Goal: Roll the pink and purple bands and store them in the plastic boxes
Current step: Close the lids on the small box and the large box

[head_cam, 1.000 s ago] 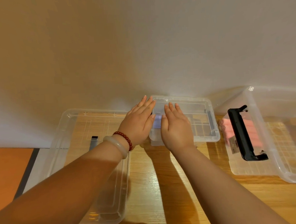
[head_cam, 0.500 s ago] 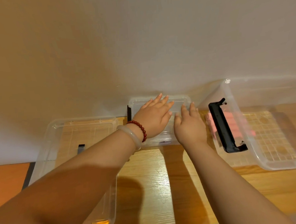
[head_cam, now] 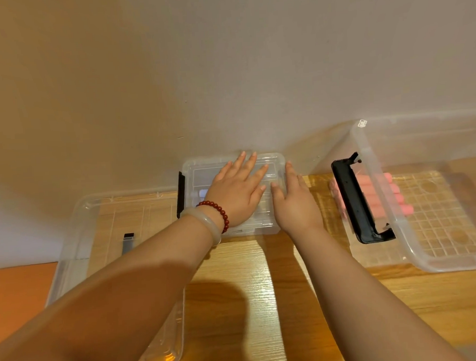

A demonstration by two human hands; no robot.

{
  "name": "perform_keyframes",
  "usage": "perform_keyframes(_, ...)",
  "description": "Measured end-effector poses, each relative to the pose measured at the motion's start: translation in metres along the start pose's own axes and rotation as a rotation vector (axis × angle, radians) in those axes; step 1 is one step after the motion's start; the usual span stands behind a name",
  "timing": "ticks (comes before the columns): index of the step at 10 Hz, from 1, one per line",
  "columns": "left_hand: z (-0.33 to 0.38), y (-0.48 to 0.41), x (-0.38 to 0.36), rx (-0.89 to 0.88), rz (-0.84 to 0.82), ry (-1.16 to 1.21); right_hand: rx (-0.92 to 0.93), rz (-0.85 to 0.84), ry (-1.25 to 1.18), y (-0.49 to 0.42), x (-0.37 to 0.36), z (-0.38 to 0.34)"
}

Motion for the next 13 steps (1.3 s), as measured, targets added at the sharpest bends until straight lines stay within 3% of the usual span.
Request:
perform_keyframes(3,0.0,-0.002,-0.001,0.011,0.012,-0.012,0.114,0.181,0.118,0.002,0.008,-0.01)
perform_keyframes(13,-0.001,-0.004,-0.002,0.009,0.03,-0.019,0.098,0.13,0.188,0.003,0.007,-0.019)
Point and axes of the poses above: each hand's wrist, its own y-axis away from the middle knuckle, its own x-axis out of the back of the hand, z = x × y, the point moved 6 cm from there along -y, towards the middle knuckle
